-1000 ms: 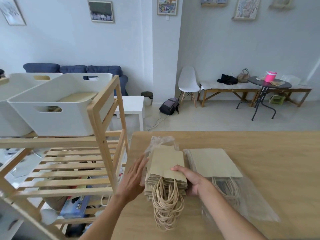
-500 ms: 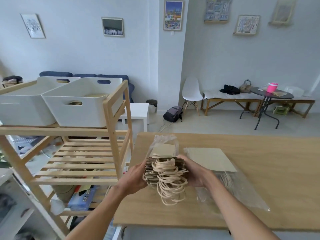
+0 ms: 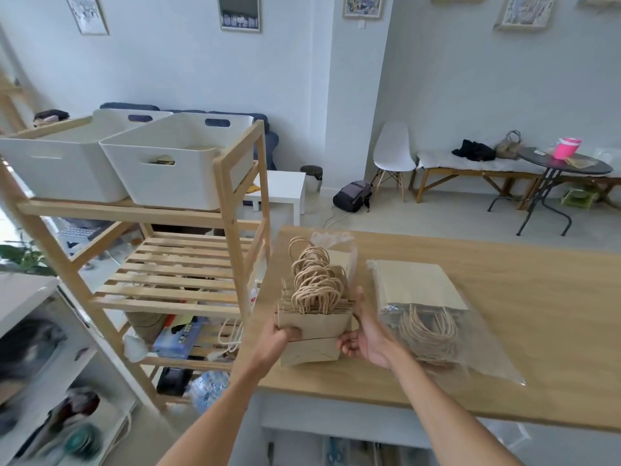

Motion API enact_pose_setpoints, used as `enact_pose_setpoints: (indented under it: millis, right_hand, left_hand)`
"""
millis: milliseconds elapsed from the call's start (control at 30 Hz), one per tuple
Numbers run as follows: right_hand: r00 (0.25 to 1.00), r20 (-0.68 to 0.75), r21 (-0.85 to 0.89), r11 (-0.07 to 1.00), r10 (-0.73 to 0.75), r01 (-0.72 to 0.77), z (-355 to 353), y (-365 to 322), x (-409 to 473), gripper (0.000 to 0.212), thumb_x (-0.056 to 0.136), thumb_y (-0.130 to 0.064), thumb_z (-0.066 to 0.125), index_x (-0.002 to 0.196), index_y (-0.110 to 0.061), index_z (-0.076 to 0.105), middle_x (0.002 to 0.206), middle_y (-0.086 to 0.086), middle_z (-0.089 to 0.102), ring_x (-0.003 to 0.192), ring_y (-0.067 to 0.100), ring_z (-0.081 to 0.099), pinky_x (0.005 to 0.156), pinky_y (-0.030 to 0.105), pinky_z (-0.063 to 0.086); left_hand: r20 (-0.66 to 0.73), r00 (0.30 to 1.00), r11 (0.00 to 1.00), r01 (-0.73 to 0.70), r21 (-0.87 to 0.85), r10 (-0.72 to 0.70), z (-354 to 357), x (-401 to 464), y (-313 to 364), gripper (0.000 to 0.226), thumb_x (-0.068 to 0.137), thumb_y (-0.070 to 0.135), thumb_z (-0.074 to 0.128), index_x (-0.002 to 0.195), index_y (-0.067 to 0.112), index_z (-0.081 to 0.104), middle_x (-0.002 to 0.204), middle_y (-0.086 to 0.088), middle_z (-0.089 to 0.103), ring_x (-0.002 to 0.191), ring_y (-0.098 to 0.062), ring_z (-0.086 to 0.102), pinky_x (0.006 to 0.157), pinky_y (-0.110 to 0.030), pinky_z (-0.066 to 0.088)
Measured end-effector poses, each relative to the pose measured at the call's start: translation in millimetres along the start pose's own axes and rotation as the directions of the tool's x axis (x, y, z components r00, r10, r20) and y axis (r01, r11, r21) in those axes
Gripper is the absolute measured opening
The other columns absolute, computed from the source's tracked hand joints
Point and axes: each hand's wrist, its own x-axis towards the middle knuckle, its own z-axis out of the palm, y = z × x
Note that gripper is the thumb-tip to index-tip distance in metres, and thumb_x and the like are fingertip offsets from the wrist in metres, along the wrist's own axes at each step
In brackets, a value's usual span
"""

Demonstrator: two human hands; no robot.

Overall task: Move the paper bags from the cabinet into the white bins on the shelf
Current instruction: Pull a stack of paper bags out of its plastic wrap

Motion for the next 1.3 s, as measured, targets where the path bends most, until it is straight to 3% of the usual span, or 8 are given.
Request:
enact_pose_setpoints:
  millis: [167, 267, 400, 533, 733, 1000, 1167, 1300]
  right_hand:
    - [0.980, -0.155, -0.160, 0.982, -0.124, 0.098, 5.4, 22.3, 10.5, 0.099, 0.069, -0.099, 0.017, 0.128, -0.034, 0.063, 0.059, -0.008, 0.060, 0.057, 0.011, 0.053, 0.057, 0.026, 0.041]
    - [0.909, -0.309, -0.361, 0.919, -0.280, 0.160, 17.4, 28.9, 13.5, 0.094, 0.074, -0.097, 0.008, 0.102, -0.035, 0.074, 0.112, 0.003, 0.072, 0.110, 0.024, 0.059, 0.096, 0.038, 0.043]
    - [0.901, -0.289, 0.070, 0.931, -0.324, 0.358, 36.9, 39.0, 14.0, 0.102, 0.059, -0.105, 0.025, 0.139, -0.047, 0.050, 0.140, -0.025, 0.044, 0.129, -0.002, 0.040, 0.108, 0.025, 0.023]
    - [0.840, -0.408, 0.162, 0.877, -0.359, 0.453, 51.0, 48.5, 20.2, 0.029, 0.088, -0.079, 0.021, 0.108, -0.078, 0.043, 0.128, -0.044, 0.041, 0.120, -0.021, 0.037, 0.106, 0.021, 0.017]
    - [0.710, -0.623, 0.104, 0.864, -0.329, 0.492, 49.6, 57.6, 36.3, 0.065, 0.102, -0.064, 0.018, 0.079, -0.044, 0.075, 0.073, -0.037, 0.069, 0.077, -0.016, 0.064, 0.068, 0.003, 0.044]
    - [0.679, -0.571, 0.085, 0.790, -0.461, 0.608, 48.5, 62.3, 39.1, 0.050, 0.087, -0.079, 0.030, 0.094, -0.058, 0.075, 0.100, -0.036, 0.072, 0.098, -0.019, 0.064, 0.074, -0.002, 0.045]
    - [0.775, -0.464, 0.230, 0.787, -0.429, 0.573, 42.5, 60.4, 36.8, 0.102, 0.079, -0.091, 0.035, 0.133, -0.010, 0.064, 0.129, 0.014, 0.070, 0.126, 0.029, 0.061, 0.108, 0.045, 0.044]
    - [0.703, -0.554, 0.105, 0.800, -0.446, 0.591, 50.7, 52.1, 39.2, 0.077, 0.085, -0.084, 0.025, 0.116, -0.030, 0.070, 0.110, -0.026, 0.074, 0.109, -0.012, 0.063, 0.095, 0.022, 0.041]
  left_hand:
    - [-0.069, 0.997, 0.998, 0.016, -0.053, -0.019, 8.9, -2.2, -8.2, 0.058, 0.056, 0.008, 0.064, 0.112, 0.020, 0.058, 0.093, 0.006, 0.071, 0.090, -0.011, 0.064, 0.068, -0.013, 0.049]
    - [-0.077, 0.996, 0.994, 0.026, -0.105, -0.034, 14.8, -4.2, -15.6, 0.061, 0.054, 0.009, 0.061, 0.114, 0.018, 0.054, 0.099, -0.001, 0.067, 0.094, -0.020, 0.060, 0.065, -0.011, 0.049]
    - [-0.104, 0.995, 0.992, -0.013, -0.129, -0.001, 19.6, -3.3, -24.8, 0.077, 0.059, 0.010, 0.060, 0.135, 0.014, 0.048, 0.106, 0.001, 0.068, 0.093, -0.009, 0.063, 0.068, -0.010, 0.049]
    - [-0.083, 0.997, 0.993, -0.020, -0.121, 0.010, 17.9, -2.0, -34.0, 0.094, 0.064, 0.017, 0.062, 0.152, 0.007, 0.031, 0.119, 0.001, 0.069, 0.085, 0.000, 0.065, 0.071, -0.013, 0.052]
    - [-0.072, 0.997, 0.997, -0.025, -0.075, 0.019, 17.3, -4.4, -48.6, 0.081, 0.067, 0.035, 0.064, 0.143, 0.015, 0.045, 0.109, 0.018, 0.071, 0.099, 0.000, 0.064, 0.080, -0.012, 0.050]
    - [-0.077, 0.997, 1.000, 0.027, 0.012, -0.026, 14.4, -7.5, -48.8, 0.142, 0.049, 0.088, 0.073, 0.160, 0.019, 0.017, 0.165, -0.005, 0.029, 0.151, -0.021, 0.027, 0.124, -0.052, 0.022]
    - [-0.063, 0.995, 0.997, -0.073, 0.025, 0.074, 11.6, -7.3, -45.3, 0.115, 0.057, 0.081, 0.076, 0.152, 0.038, 0.029, 0.156, 0.008, 0.041, 0.144, -0.009, 0.037, 0.118, -0.037, 0.029]
    - [-0.091, 0.993, 0.998, -0.070, 0.003, 0.070, 16.2, -0.9, -39.6, 0.111, 0.057, 0.082, 0.075, 0.148, 0.046, 0.023, 0.159, 0.009, 0.036, 0.146, -0.008, 0.033, 0.118, -0.035, 0.025]
